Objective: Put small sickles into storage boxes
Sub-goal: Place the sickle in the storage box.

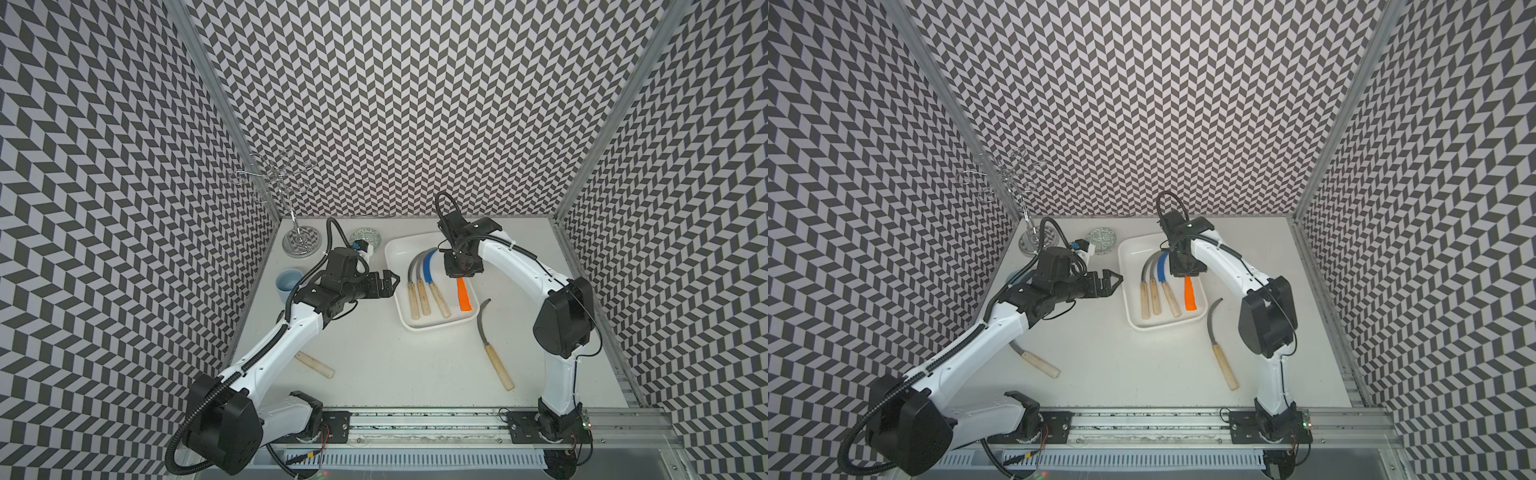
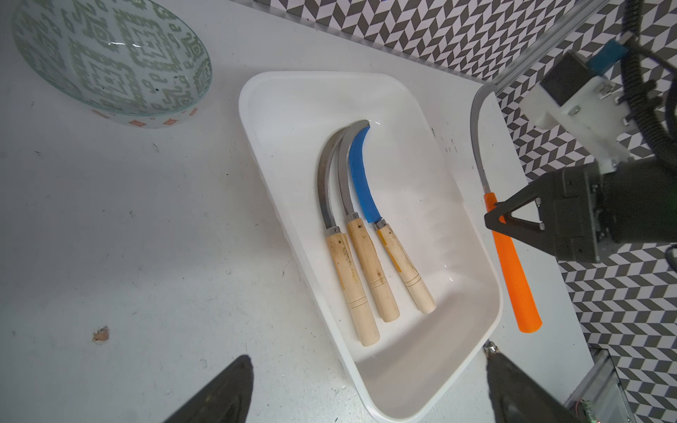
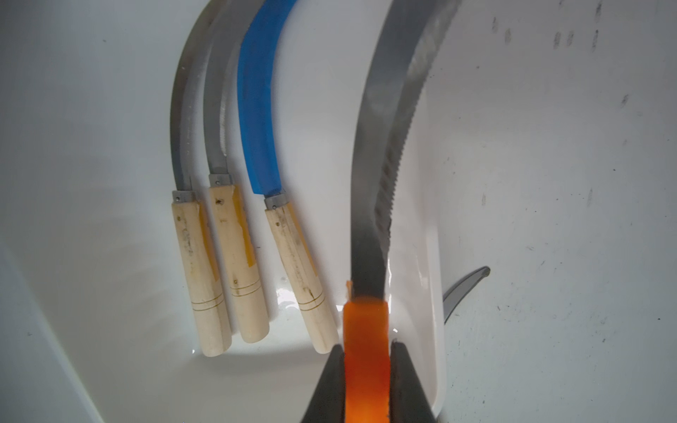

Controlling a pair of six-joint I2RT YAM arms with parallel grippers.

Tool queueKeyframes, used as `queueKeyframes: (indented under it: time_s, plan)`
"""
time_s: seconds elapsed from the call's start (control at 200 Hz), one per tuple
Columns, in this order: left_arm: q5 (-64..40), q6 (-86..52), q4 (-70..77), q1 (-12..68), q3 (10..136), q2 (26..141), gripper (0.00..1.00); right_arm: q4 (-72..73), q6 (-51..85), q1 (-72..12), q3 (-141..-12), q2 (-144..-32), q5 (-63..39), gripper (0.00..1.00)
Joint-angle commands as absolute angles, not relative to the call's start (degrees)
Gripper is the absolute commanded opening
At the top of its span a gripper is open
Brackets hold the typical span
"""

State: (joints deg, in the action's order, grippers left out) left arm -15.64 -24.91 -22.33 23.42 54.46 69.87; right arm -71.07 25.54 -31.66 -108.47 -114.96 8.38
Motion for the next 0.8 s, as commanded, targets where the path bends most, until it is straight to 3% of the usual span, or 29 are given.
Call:
queueKeyframes:
  time_s: [0.0,0.791]
  plan:
    - [-14.9,-24.2,-21.6,22.6,54.0,70.2,1.0,-72.0,27.0,-33.4,-111.7,-116.8,9.4,0.06]
    - [-16.8,-26.3,-20.7,14.0,52.8,71.6,1.0,-71.5,27.0,-39.0,-120.9,-126.6,6.6,0.06]
